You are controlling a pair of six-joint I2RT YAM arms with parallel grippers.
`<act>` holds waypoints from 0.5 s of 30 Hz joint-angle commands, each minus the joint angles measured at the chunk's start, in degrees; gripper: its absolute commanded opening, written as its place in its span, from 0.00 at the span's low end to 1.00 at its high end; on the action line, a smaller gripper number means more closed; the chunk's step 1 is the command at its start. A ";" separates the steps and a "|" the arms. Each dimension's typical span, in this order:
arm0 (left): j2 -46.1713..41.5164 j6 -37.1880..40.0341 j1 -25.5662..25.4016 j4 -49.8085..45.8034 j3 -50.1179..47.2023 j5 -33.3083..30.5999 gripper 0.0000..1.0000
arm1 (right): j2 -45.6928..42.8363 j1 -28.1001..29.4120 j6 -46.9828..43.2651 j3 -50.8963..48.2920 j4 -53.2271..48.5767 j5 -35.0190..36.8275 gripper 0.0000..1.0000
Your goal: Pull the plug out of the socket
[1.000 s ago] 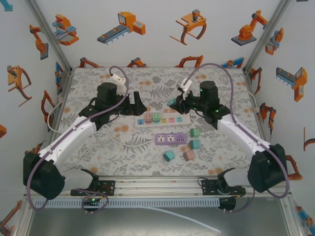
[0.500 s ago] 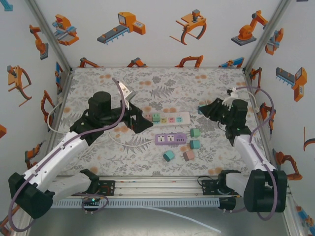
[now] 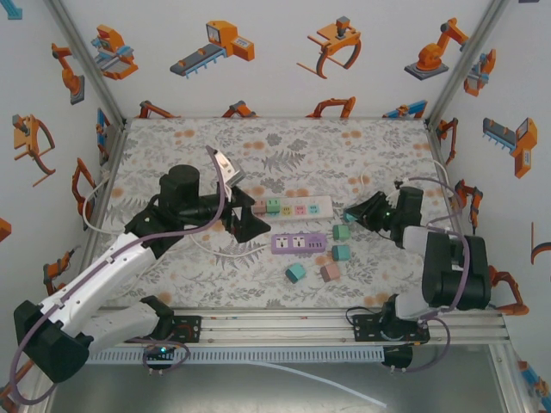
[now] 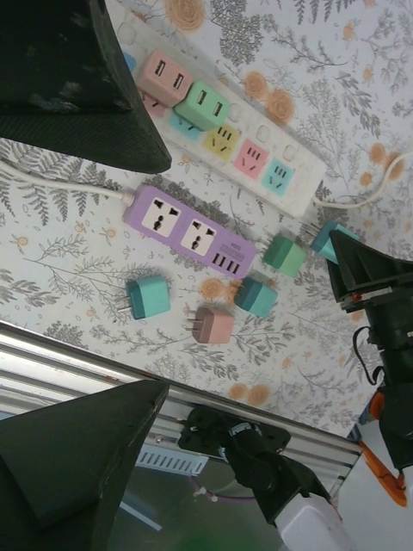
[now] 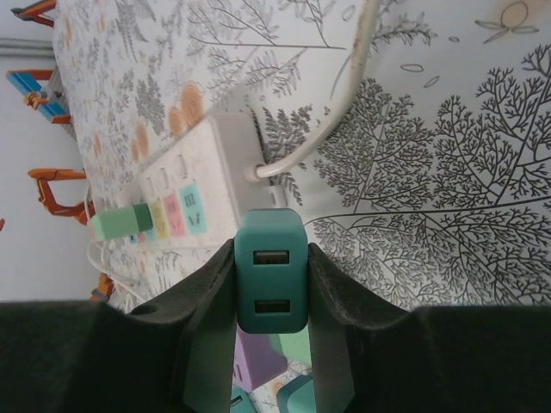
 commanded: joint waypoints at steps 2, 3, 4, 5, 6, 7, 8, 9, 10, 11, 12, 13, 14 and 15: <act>0.02 2.43 -0.53 -2.11 0.93 -1.82 0.97 | 2.68 -0.34 1.03 1.19 6.23 -2.90 0.29; -0.02 2.52 -0.61 -2.44 0.84 -2.16 0.97 | 3.16 -0.42 0.89 0.95 6.16 -2.64 0.32; -0.04 2.56 -0.61 -2.40 0.76 -2.49 0.97 | 3.81 -0.39 0.92 0.84 6.12 -2.49 0.35; 0.07 2.57 -0.61 -2.43 0.73 -2.79 0.97 | 4.27 -0.37 0.91 0.69 6.12 -2.44 0.37; 0.26 2.60 -0.59 -2.43 0.75 -3.08 0.97 | 4.72 -0.36 1.02 0.49 5.99 -2.20 0.39; 0.48 2.63 -0.63 -2.47 0.80 -3.20 0.97 | 4.96 -0.42 1.16 0.17 5.83 -1.75 0.41; 0.62 2.57 -0.65 -2.43 0.80 -3.33 0.97 | 5.04 -0.34 1.19 -0.12 5.68 -1.30 0.42; 0.88 2.48 -0.65 -2.43 0.99 -3.68 0.97 | 4.85 -0.36 1.07 -0.48 5.36 -0.69 0.42; 1.18 2.55 -0.70 -2.57 1.09 -4.04 0.97 | 4.46 -0.41 0.83 -0.77 4.56 0.25 0.43; 1.46 2.52 -0.66 -2.68 1.23 -4.29 0.97 | 3.87 -0.37 0.50 -0.90 3.52 1.20 0.44; 1.80 2.39 -0.66 -2.78 1.41 -4.62 0.97 | 3.14 -0.41 -0.04 -0.93 1.85 2.31 0.45; 2.04 2.39 -0.74 -2.93 1.58 -4.91 0.97 | 2.28 -0.40 -0.82 -0.73 0.08 3.62 0.47; 2.21 2.41 -0.77 -3.06 1.67 -5.09 0.97 | 1.49 -0.34 -1.37 -0.56 -1.75 5.08 0.49; 2.36 2.42 -0.79 -3.02 1.72 -5.41 0.97 | 0.56 -0.40 -2.13 -0.41 -3.81 6.24 0.49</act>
